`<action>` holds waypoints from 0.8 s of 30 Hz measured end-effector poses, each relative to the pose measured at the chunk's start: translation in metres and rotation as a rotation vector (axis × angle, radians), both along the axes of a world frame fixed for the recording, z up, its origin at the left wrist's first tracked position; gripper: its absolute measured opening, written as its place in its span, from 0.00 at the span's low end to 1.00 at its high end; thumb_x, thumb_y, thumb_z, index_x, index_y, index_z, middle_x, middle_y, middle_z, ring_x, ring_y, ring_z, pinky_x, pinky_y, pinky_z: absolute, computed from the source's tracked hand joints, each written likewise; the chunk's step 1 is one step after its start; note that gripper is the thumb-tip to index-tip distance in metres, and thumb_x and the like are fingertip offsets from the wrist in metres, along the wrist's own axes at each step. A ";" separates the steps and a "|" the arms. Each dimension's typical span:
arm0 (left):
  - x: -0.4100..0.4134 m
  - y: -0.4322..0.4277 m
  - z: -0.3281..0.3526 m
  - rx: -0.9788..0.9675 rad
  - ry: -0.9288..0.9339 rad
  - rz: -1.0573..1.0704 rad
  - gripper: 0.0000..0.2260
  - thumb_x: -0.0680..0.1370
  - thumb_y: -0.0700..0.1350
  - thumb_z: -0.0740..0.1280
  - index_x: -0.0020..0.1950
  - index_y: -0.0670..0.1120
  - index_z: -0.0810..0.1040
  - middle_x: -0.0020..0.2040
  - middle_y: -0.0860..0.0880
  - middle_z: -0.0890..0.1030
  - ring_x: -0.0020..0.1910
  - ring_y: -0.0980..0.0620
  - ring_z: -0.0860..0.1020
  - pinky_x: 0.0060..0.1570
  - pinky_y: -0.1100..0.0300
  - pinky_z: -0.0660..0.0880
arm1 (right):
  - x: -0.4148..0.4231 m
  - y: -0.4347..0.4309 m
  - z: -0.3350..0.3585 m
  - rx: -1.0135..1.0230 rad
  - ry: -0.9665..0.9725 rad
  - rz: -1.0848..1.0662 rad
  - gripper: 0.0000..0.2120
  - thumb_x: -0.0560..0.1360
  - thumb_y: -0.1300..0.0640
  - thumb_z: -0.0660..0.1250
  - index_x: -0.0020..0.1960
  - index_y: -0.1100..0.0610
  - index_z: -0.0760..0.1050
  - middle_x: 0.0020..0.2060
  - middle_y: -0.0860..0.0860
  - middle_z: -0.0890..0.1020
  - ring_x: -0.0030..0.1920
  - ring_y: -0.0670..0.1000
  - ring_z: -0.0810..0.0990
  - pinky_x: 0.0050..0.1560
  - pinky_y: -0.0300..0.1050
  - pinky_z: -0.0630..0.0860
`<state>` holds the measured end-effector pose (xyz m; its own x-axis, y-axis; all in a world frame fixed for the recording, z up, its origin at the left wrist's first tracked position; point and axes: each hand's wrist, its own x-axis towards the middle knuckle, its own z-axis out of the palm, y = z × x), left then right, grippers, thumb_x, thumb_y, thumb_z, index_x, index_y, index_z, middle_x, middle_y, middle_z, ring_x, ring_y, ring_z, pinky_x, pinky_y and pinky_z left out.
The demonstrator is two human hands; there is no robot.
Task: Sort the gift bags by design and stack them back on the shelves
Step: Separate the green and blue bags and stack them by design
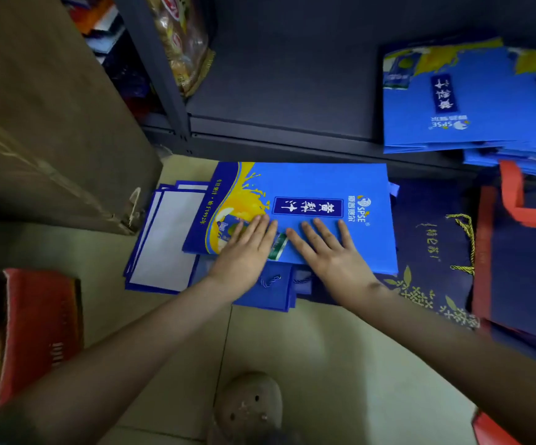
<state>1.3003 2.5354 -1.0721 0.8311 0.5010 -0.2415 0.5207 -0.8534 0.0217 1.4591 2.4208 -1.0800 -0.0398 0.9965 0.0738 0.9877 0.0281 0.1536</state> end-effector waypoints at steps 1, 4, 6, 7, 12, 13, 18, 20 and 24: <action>-0.007 0.006 -0.005 0.049 -0.031 -0.023 0.28 0.71 0.32 0.51 0.72 0.34 0.63 0.70 0.35 0.69 0.69 0.39 0.68 0.66 0.45 0.66 | 0.000 0.001 -0.001 0.001 0.003 0.021 0.44 0.53 0.71 0.76 0.69 0.61 0.71 0.60 0.62 0.78 0.59 0.64 0.78 0.56 0.68 0.73; -0.039 0.023 -0.017 0.077 0.005 -0.013 0.29 0.66 0.32 0.45 0.61 0.31 0.76 0.59 0.34 0.78 0.57 0.37 0.78 0.53 0.43 0.75 | 0.006 0.002 -0.003 0.001 0.009 0.038 0.41 0.52 0.70 0.76 0.65 0.63 0.75 0.59 0.63 0.79 0.59 0.63 0.79 0.58 0.65 0.73; -0.059 0.026 -0.012 0.049 0.061 0.039 0.29 0.68 0.31 0.46 0.67 0.30 0.68 0.65 0.32 0.72 0.64 0.38 0.74 0.58 0.47 0.73 | 0.007 0.004 -0.003 -0.015 0.033 0.070 0.40 0.54 0.70 0.75 0.66 0.63 0.74 0.60 0.63 0.78 0.60 0.62 0.78 0.59 0.64 0.73; -0.069 0.029 -0.012 -0.004 0.088 0.075 0.28 0.71 0.31 0.49 0.72 0.30 0.58 0.72 0.33 0.61 0.71 0.39 0.65 0.66 0.51 0.67 | 0.006 0.005 -0.005 -0.017 0.039 0.104 0.38 0.56 0.70 0.74 0.67 0.63 0.73 0.61 0.63 0.78 0.61 0.62 0.77 0.60 0.64 0.72; -0.088 0.041 -0.003 -0.420 0.245 0.241 0.44 0.74 0.43 0.64 0.76 0.46 0.33 0.74 0.49 0.28 0.71 0.54 0.26 0.72 0.49 0.32 | -0.009 0.012 -0.015 -0.172 0.100 0.336 0.33 0.70 0.49 0.70 0.73 0.55 0.66 0.69 0.59 0.72 0.70 0.60 0.68 0.73 0.60 0.56; -0.079 0.042 0.000 -0.419 0.178 0.294 0.44 0.74 0.44 0.64 0.76 0.48 0.33 0.74 0.50 0.27 0.71 0.53 0.26 0.72 0.48 0.31 | -0.009 0.013 -0.011 -0.240 0.184 0.350 0.32 0.74 0.43 0.61 0.76 0.52 0.60 0.72 0.56 0.66 0.74 0.56 0.62 0.75 0.57 0.49; 0.025 0.040 0.025 -0.136 -0.158 0.458 0.39 0.77 0.47 0.61 0.77 0.48 0.37 0.76 0.43 0.32 0.75 0.45 0.34 0.71 0.42 0.36 | 0.052 0.037 0.024 0.042 0.278 0.106 0.29 0.74 0.55 0.57 0.74 0.59 0.62 0.70 0.59 0.69 0.71 0.59 0.67 0.69 0.61 0.62; 0.069 0.034 0.029 -0.092 -0.222 0.452 0.40 0.77 0.48 0.62 0.77 0.48 0.37 0.76 0.43 0.32 0.75 0.44 0.35 0.70 0.41 0.35 | 0.103 0.044 0.033 0.130 0.170 -0.161 0.36 0.65 0.64 0.65 0.74 0.63 0.63 0.69 0.63 0.69 0.70 0.63 0.68 0.67 0.64 0.64; 0.132 0.011 0.031 -0.080 -0.262 0.323 0.43 0.77 0.47 0.64 0.76 0.50 0.32 0.75 0.44 0.29 0.74 0.44 0.31 0.69 0.40 0.33 | 0.187 0.036 0.044 0.067 0.032 -0.505 0.44 0.67 0.68 0.66 0.78 0.57 0.49 0.74 0.63 0.59 0.75 0.63 0.56 0.71 0.64 0.52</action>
<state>1.4319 2.5462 -1.0415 0.6729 0.7340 -0.0918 0.7292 -0.6374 0.2487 1.6458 2.4570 -1.0360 0.4486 0.8840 0.1317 0.8800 -0.4626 0.1080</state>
